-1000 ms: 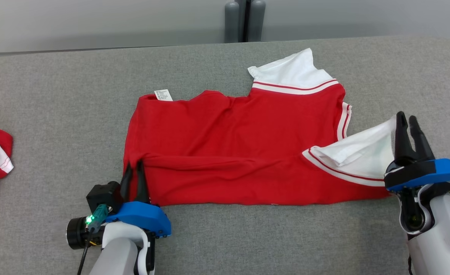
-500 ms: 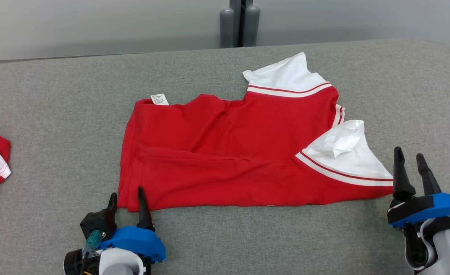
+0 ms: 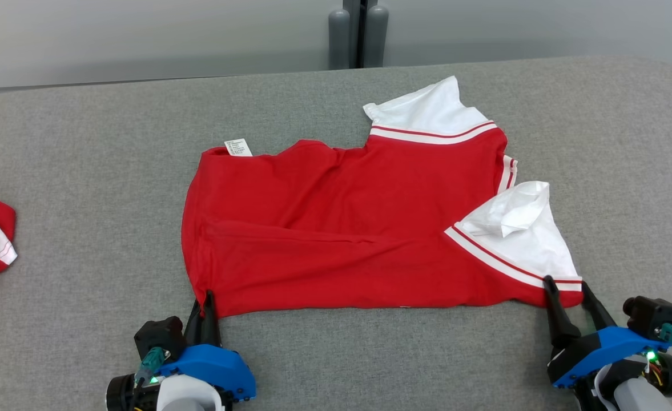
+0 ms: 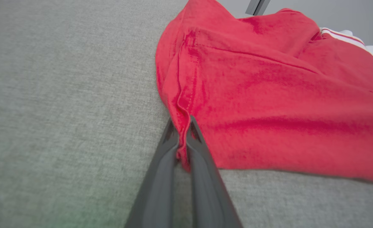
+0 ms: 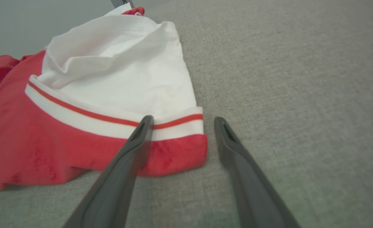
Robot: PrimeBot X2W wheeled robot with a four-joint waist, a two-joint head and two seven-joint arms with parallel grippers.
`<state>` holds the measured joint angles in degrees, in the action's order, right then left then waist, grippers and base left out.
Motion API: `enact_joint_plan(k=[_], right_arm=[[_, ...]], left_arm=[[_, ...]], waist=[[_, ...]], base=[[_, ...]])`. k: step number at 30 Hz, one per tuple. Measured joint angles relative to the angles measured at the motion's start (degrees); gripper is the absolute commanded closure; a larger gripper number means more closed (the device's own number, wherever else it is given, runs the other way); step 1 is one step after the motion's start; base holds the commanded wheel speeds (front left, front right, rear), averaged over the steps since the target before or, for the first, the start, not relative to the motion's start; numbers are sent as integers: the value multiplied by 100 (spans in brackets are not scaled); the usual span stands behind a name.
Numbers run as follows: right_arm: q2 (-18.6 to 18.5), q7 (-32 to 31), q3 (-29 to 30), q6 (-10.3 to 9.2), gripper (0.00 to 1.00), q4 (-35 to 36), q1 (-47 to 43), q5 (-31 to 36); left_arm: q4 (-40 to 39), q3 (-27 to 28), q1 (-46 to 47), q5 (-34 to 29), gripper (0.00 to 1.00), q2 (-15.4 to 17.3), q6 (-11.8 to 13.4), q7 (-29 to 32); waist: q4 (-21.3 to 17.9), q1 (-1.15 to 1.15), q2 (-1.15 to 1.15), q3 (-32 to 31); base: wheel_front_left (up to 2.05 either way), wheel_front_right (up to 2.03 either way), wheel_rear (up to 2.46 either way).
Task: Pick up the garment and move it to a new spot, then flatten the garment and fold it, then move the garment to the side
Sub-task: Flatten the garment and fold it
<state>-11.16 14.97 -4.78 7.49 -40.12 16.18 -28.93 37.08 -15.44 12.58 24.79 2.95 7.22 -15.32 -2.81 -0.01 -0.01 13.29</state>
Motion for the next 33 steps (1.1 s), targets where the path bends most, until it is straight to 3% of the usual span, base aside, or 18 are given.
enact_joint_plan(k=[2, 3, 4, 15, 28, 29, 30, 31, 33], right_arm=[[1, 25, -80, 0, 0, -160, 25, -1], [-5, 25, -112, 0, 69, -209, 57, -3], [-20, 26, -156, 0, 100, -266, 101, -9], [-135, 14, -170, 1, 100, -196, 38, -237], [-148, 0, -247, 7, 100, -186, -1012, -427], [-145, -1, -286, 7, 100, -178, -1049, -475], [-141, 0, -316, 5, 55, -172, -1068, -524], [-141, 0, -344, 5, 0, -151, -1068, -547], [-145, 0, -378, 0, 0, -53, -1050, -553]], left_arm=[[25, -11, 21, 33, 100, -1, -18, -1], [32, -15, 25, 41, 100, -1, -19, -1], [38, -21, 31, 42, 100, -1, -20, -1], [-345, 213, -344, -52, 100, -22, -71, 18], [-412, 512, -1648, -107, 100, -36, -259, 27], [-403, 513, -1690, -101, 83, -34, -270, 26], [-400, 513, -1715, -93, 42, -33, -272, 26], [-403, 513, -1716, -93, 0, -32, -272, 26], [-425, 503, -1711, -93, 0, -24, -271, 26]], waist=[[20, 0, 0, 9], [29, 0, 0, 12], [37, 0, 0, 14], [184, 1, 0, -357], [417, -1, -1, -1405], [417, -1, 0, -1421], [419, -1, -1, -1428], [420, 0, -1, -1425], [418, 0, 0, -1407]], base=[[0, 0, 0], [0, 0, 0], [0, 0, 0], [0, 0, 0], [0, 0, 0], [0, 0, 0], [0, 0, 0], [0, 0, 0], [0, 0, 0]])
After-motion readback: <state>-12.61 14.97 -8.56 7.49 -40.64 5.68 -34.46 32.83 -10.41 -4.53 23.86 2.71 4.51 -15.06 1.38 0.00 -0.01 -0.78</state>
